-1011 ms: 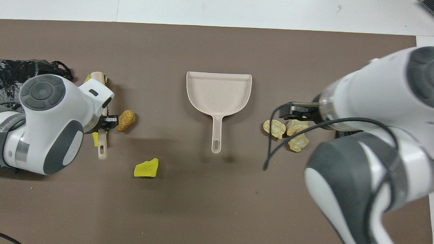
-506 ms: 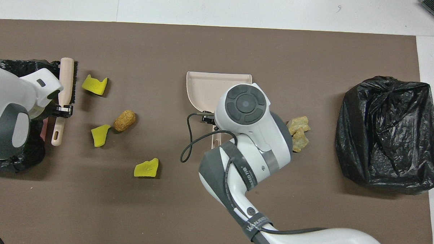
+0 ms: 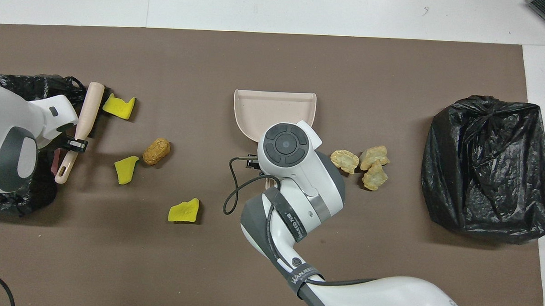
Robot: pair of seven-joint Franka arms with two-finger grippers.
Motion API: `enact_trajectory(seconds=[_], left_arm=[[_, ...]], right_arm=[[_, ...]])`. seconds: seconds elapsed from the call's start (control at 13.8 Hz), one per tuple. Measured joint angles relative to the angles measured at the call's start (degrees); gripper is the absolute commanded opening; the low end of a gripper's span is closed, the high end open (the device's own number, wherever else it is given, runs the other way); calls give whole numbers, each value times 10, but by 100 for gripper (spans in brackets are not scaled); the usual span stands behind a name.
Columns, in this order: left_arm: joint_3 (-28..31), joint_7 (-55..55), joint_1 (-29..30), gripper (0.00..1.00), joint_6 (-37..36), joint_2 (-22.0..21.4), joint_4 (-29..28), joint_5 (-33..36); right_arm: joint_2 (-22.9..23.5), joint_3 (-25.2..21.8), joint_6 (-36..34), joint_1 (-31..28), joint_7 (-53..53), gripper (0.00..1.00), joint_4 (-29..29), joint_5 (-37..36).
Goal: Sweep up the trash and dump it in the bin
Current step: 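Grasp the beige dustpan handle with the right gripper and lift it, then lower the dustpan beside the sponges while the left gripper positions the brush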
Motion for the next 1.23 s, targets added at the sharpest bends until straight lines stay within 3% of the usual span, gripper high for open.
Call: enact_trajectory(seconds=[0.07,0.22,0.65,0.87,1.01,1.23], left_arm=[[-4,16,-2,0,-13,-1,0,0],[-8,55,-21,0,-40,-7,-3,0],[-11,66,-112,0,-67,-57,-76,0],[-11,62,-144,0,-82,-76,-97,0],[-11,63,-160,0,-94,-81,-99,0],[-12,66,-198,0,-104,-82,-101,-8]], right_arm=[[0,0,-1,6,0,65,0,0],[-3,0,-4,13,0,0,0,0],[-10,-5,-9,6,-42,0,1,0],[-41,-9,-18,-37,-215,0,2,0],[-81,-9,-79,-78,-364,0,-2,0],[-136,-9,-113,-101,-546,0,-50,-5]])
